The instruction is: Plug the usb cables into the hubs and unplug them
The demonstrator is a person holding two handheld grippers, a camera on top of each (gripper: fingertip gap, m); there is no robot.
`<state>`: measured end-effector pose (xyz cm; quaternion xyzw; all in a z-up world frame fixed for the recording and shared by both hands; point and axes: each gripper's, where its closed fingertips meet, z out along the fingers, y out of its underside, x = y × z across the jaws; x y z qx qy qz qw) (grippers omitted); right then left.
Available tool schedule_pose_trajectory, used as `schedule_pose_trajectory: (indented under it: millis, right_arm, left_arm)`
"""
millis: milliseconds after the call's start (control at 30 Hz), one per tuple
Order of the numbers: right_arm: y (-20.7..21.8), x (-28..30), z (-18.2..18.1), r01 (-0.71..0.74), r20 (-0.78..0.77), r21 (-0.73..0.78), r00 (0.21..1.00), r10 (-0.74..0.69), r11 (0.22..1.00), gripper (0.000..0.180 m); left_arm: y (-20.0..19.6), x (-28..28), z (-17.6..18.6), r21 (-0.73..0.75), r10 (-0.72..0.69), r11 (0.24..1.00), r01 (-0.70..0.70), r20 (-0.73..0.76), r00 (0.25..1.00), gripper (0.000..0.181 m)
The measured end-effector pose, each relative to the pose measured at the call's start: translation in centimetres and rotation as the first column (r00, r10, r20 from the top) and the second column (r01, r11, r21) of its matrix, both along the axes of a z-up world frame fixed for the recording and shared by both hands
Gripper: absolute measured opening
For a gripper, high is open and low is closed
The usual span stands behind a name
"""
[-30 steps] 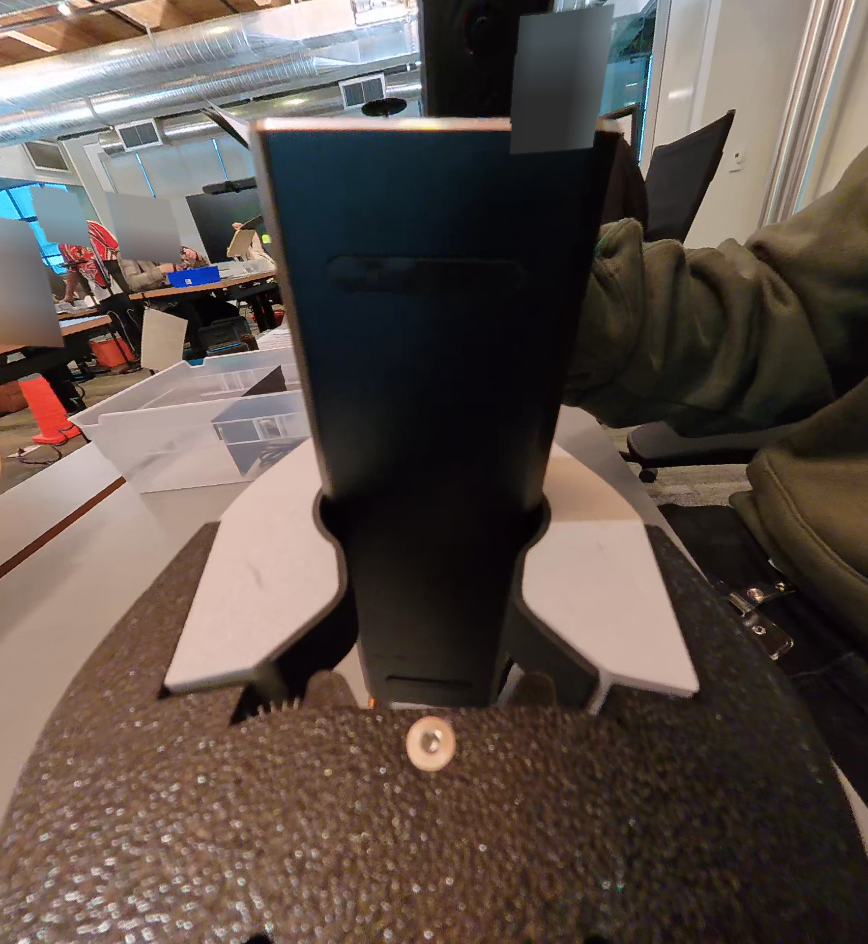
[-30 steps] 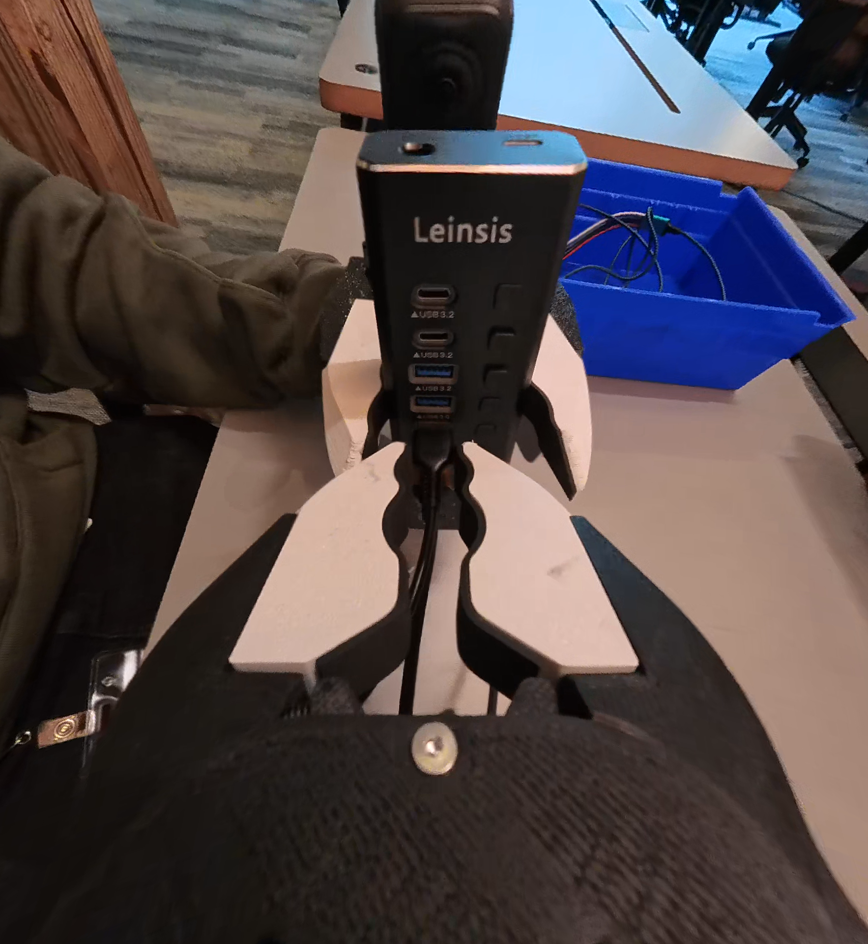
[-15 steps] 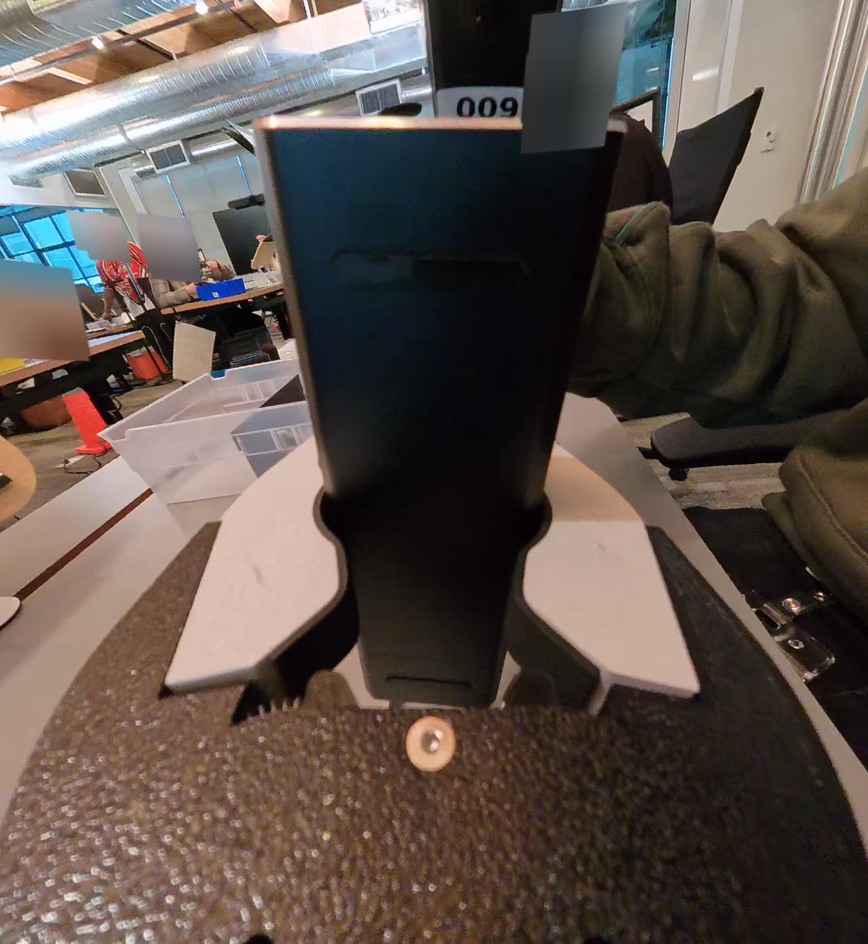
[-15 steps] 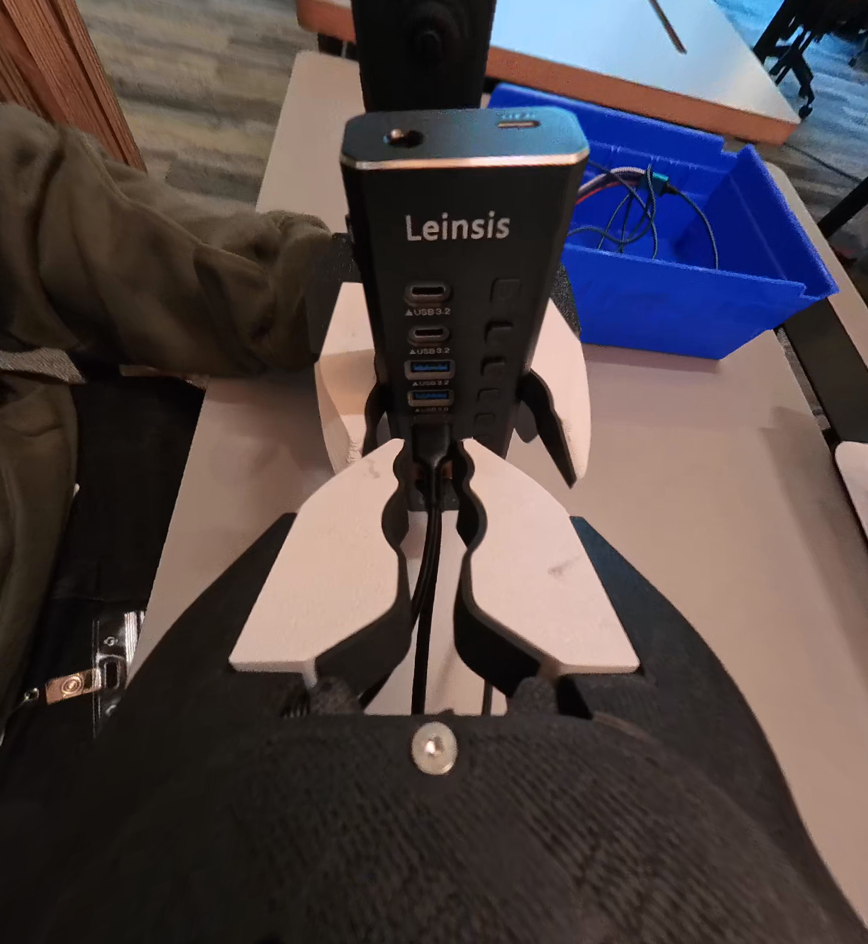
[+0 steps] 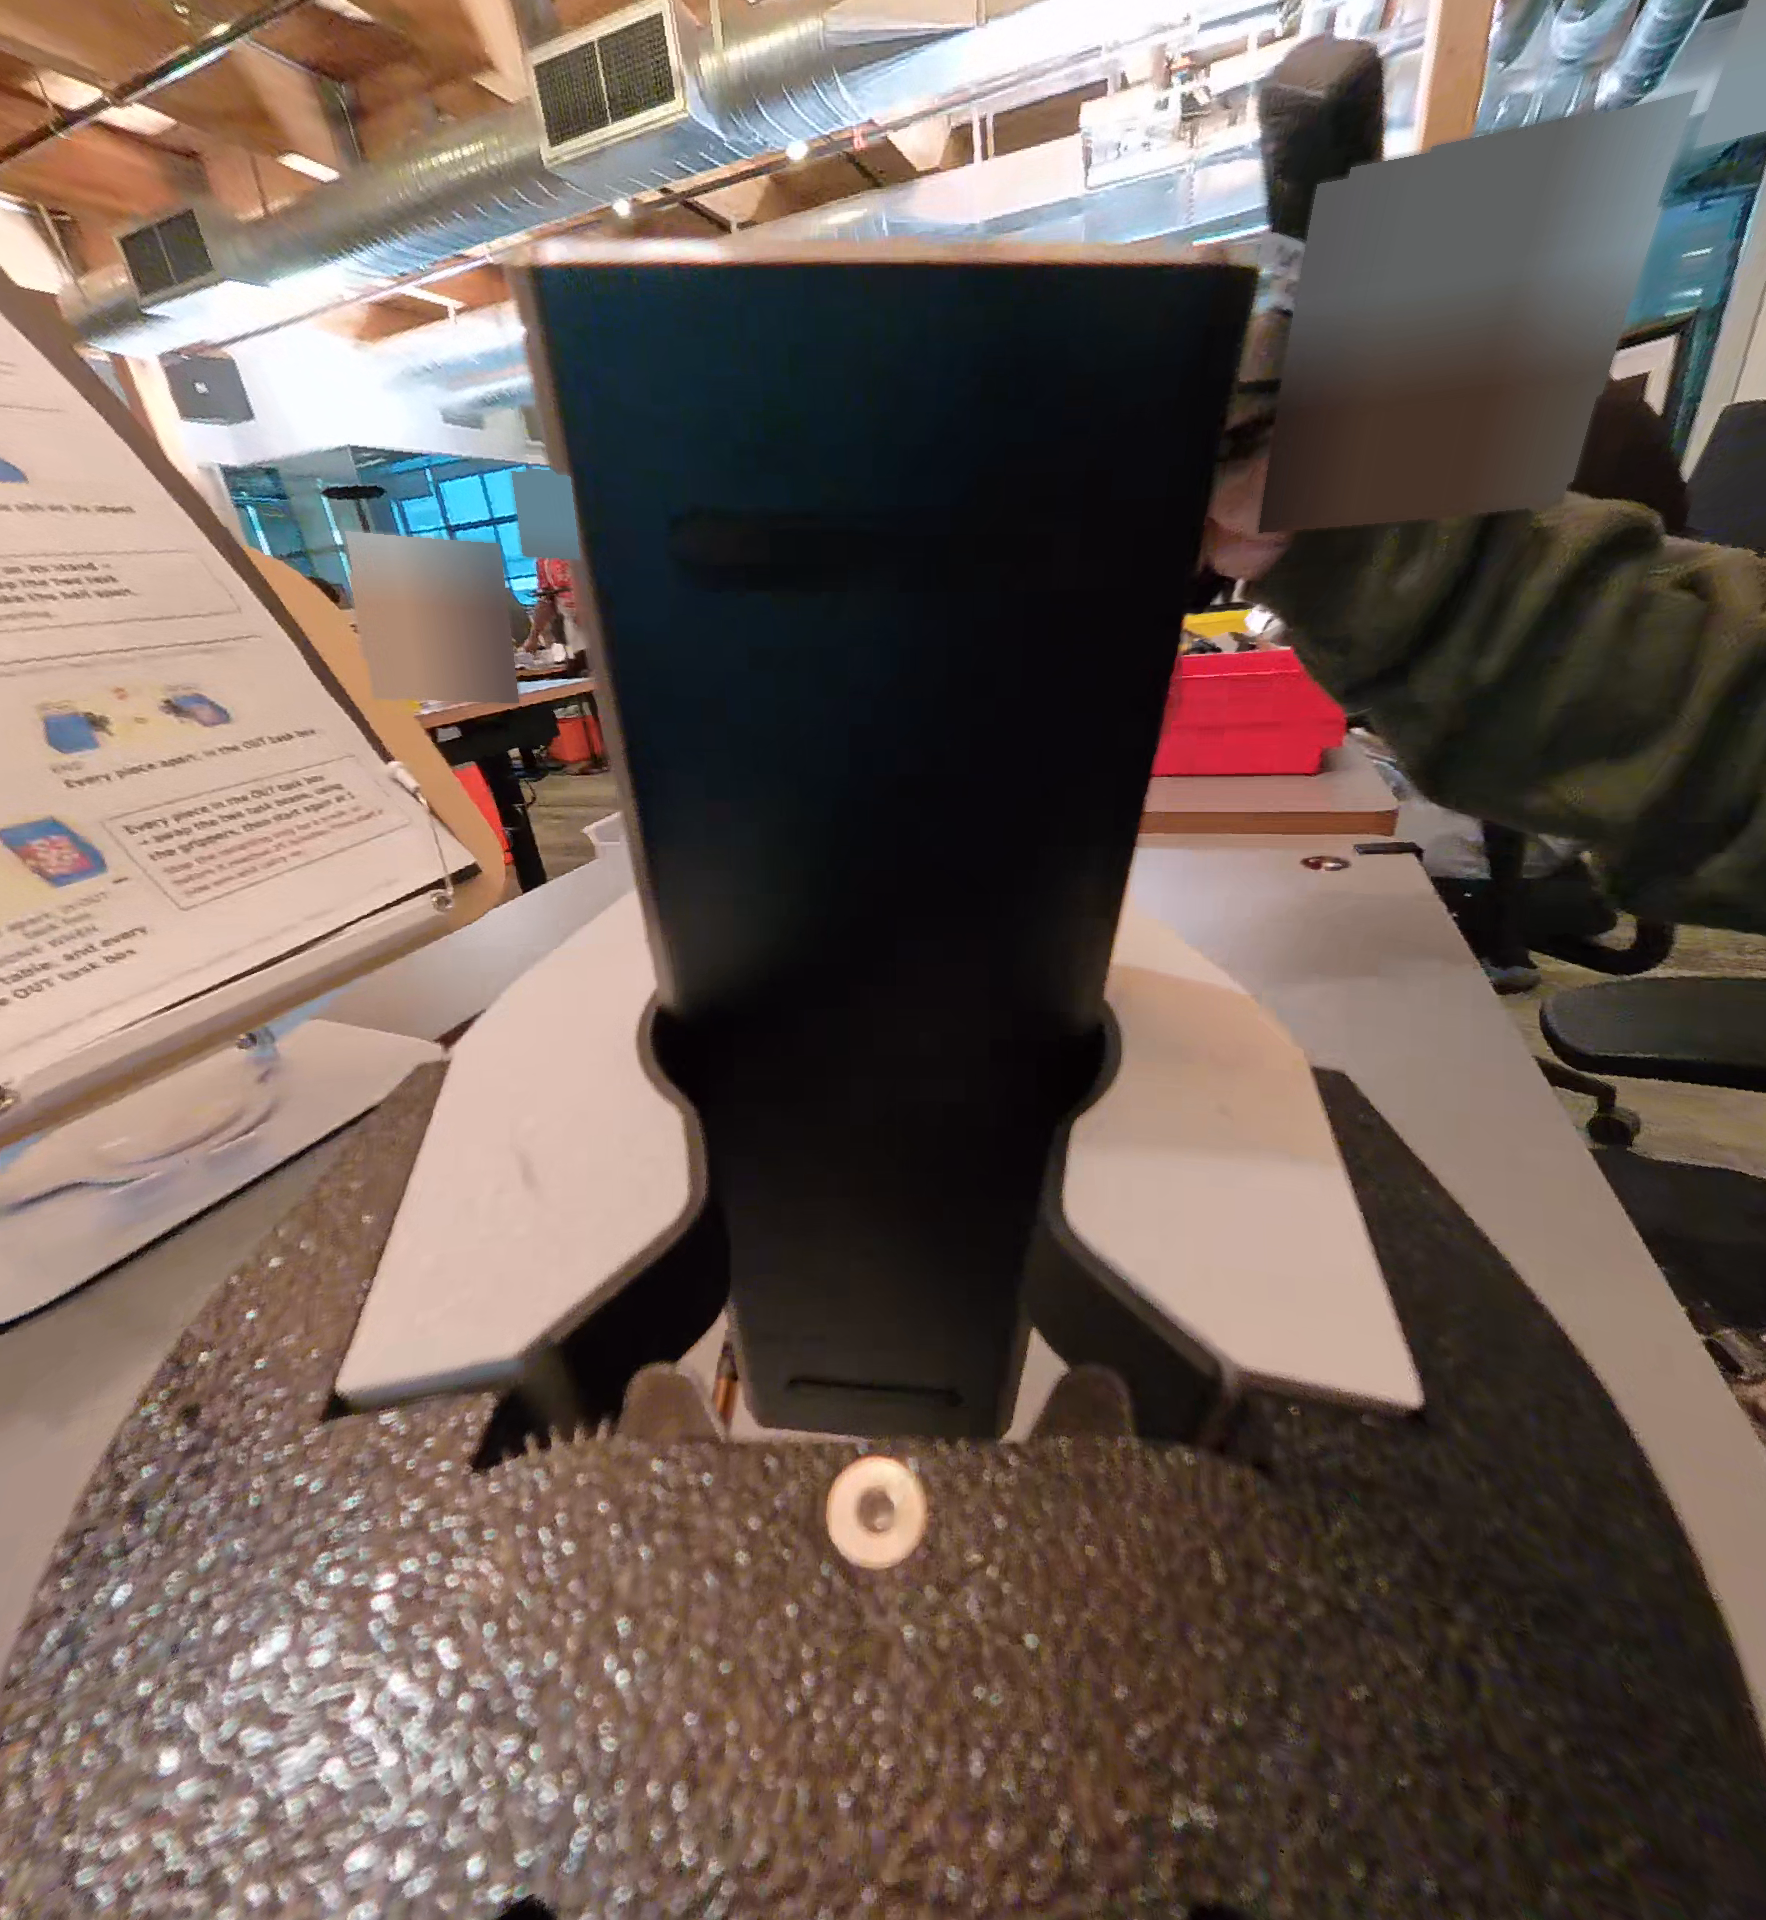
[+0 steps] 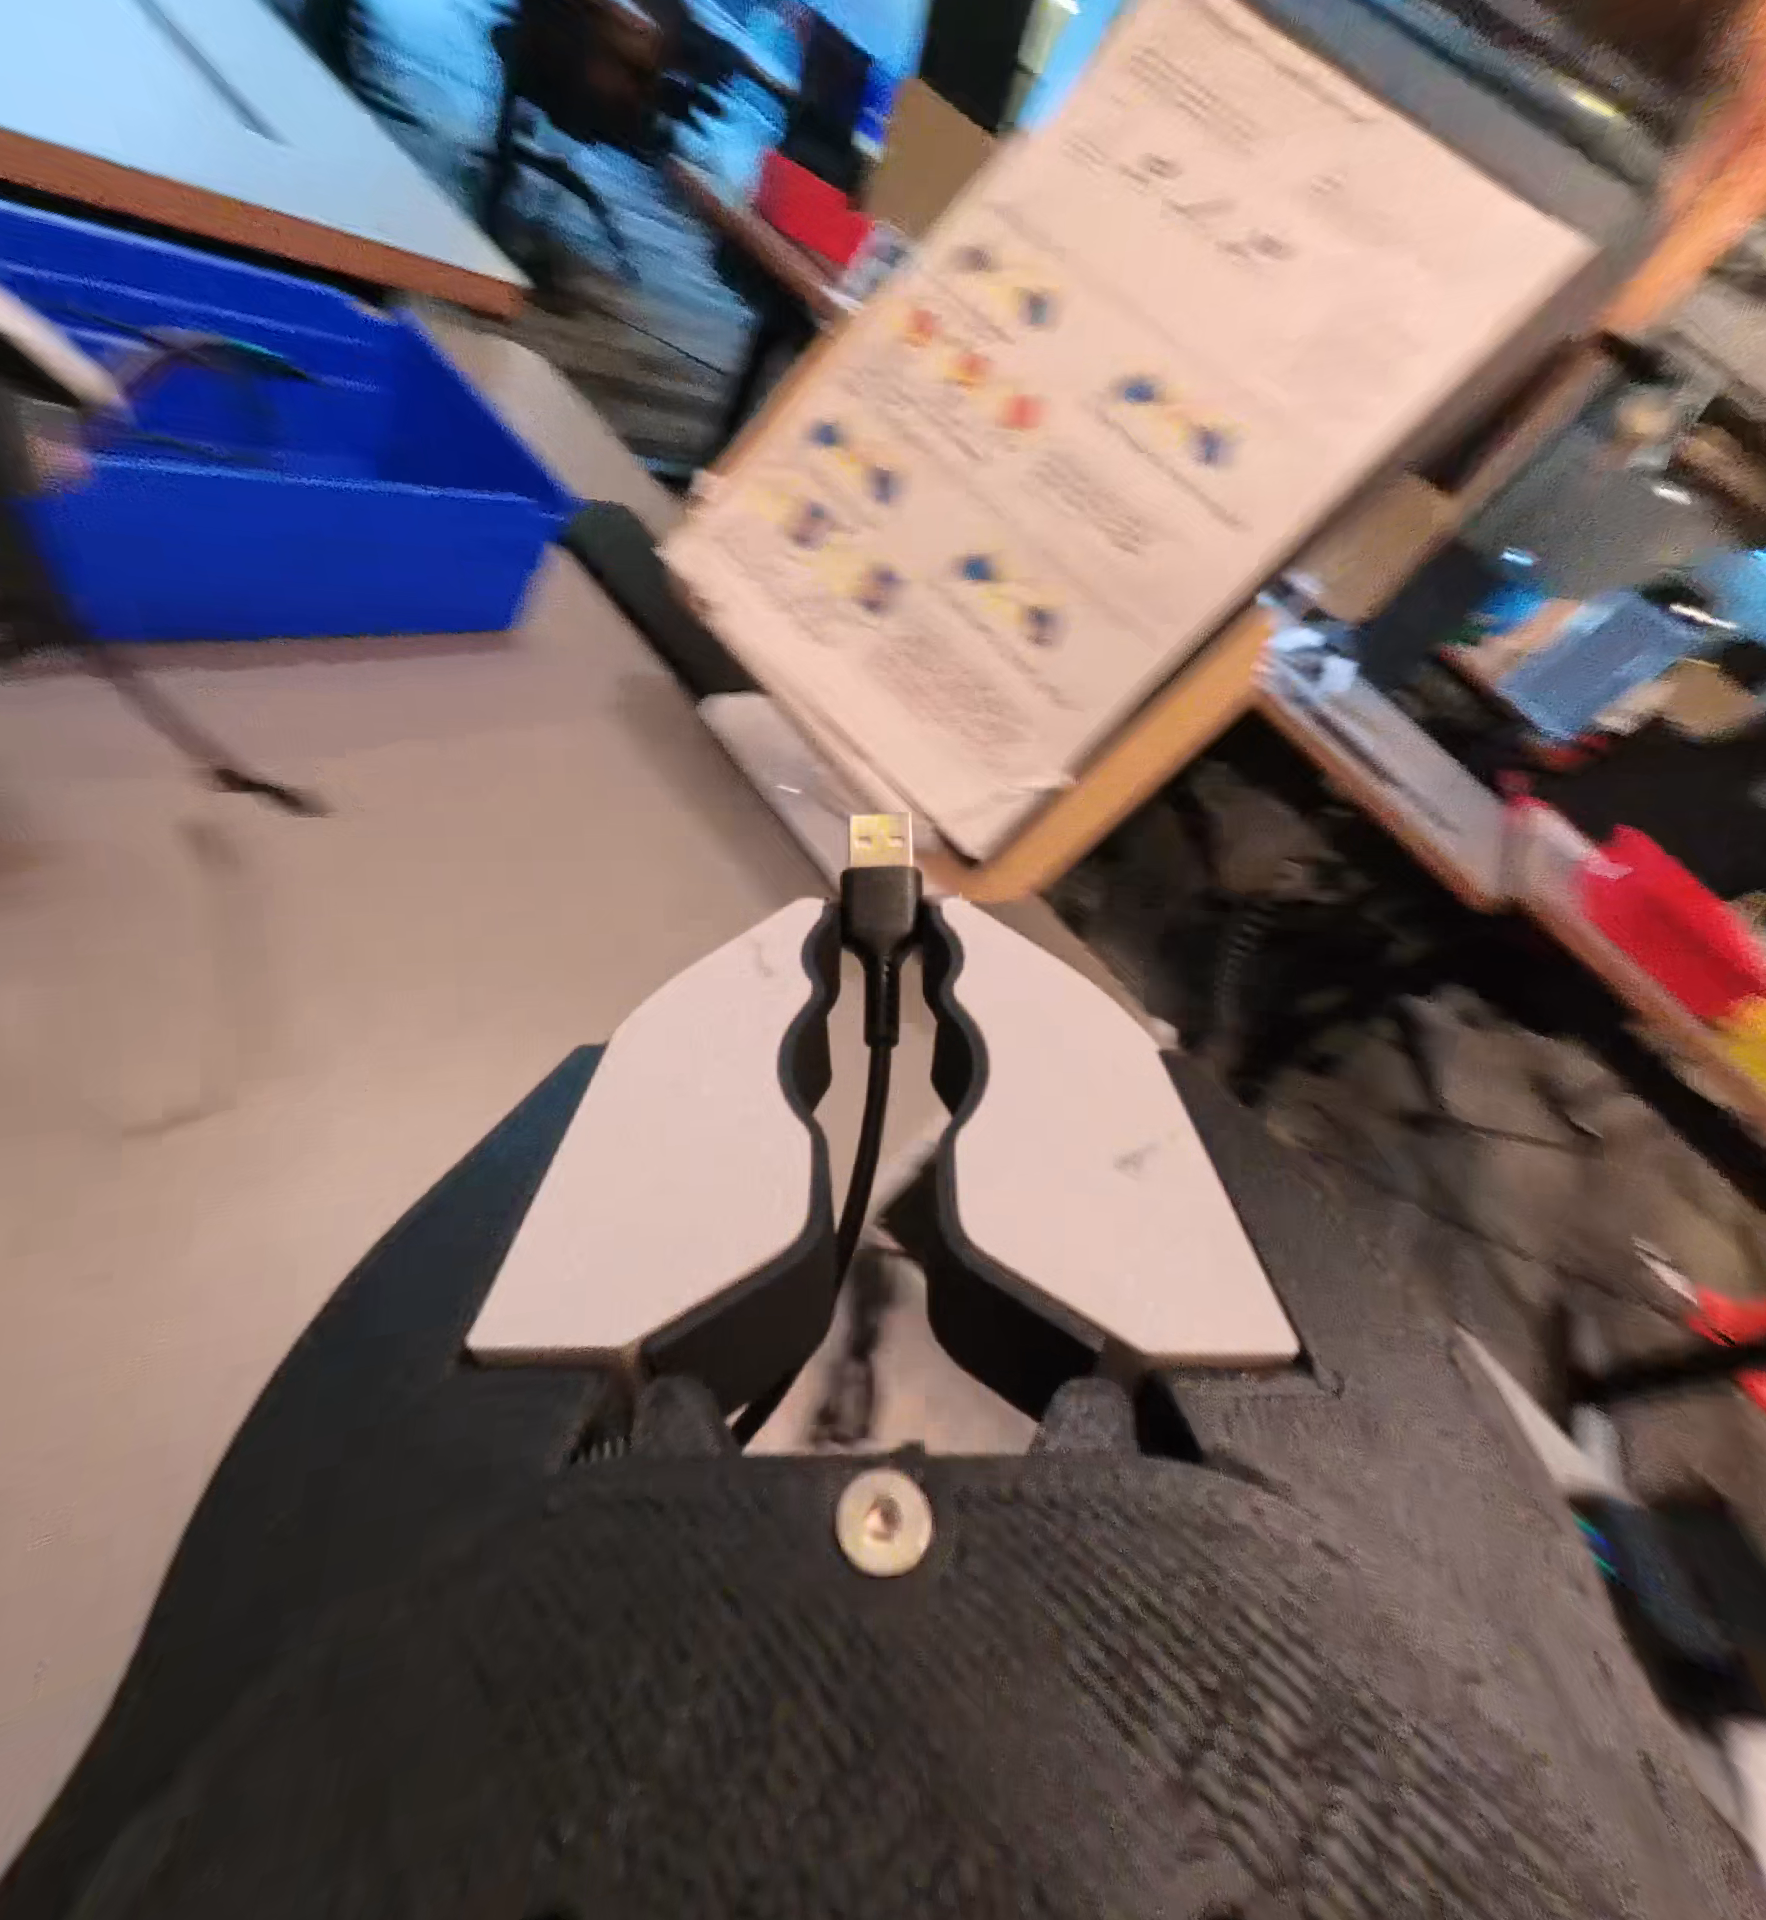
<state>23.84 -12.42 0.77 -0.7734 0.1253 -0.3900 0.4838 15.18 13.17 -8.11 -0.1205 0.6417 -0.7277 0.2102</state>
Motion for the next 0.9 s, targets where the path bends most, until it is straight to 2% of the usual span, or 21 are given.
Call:
schedule_pose_trajectory:
  millis: [33,167,233,400,533,633,733,900]
  right_arm:
    - [-1.8,1.6,0.7,0.075,0.041,-0.012,0.996,-0.074,0.997,0.015]
    - [-7.8,6.8,0.1,0.315,0.204,-0.156,0.938,-0.282,0.936,0.015]
    - [-9.9,8.4,-2.2,0.384,0.214,-0.249,0.917,-0.336,0.889,0.015]
    - [-11.1,10.6,-9.1,0.406,0.143,-0.316,0.914,-0.38,0.858,0.015]
    - [-8.7,10.5,-14.0,0.321,0.043,-0.345,0.944,-0.327,0.882,0.015]
    - [-7.1,10.6,-16.4,0.27,-0.059,-0.351,0.949,-0.309,0.896,0.016]
    - [-5.9,10.3,-16.7,0.214,-0.21,-0.25,0.94,-0.268,0.944,0.03]
    - [-5.2,8.8,-12.9,0.194,-0.284,-0.072,0.936,-0.207,0.978,0.043]
  left_arm:
    - [-0.3,-0.1,0.0,-0.009,-0.011,1.0,0.011,-0.002,1.0,0.071]
    - [-1.5,-0.4,-0.5,0.008,-0.049,0.999,0.049,-0.01,0.999,0.071]
    - [-2.0,-0.7,-0.5,0.017,-0.067,0.998,0.067,-0.008,0.998,0.071]
    - [-2.5,-1.0,-0.6,0.028,-0.09,0.996,0.09,-0.01,0.996,0.071]
    - [-2.7,-1.0,-0.7,0.032,-0.095,0.995,0.095,-0.015,0.995,0.071]
    - [-3.1,-1.1,-1.0,0.036,-0.102,0.994,0.103,-0.021,0.995,0.071]
    - [-3.4,-1.1,-1.3,0.045,-0.108,0.993,0.11,-0.03,0.994,0.071]
    - [-3.6,-1.2,-1.2,0.046,-0.116,0.992,0.118,-0.03,0.993,0.071]
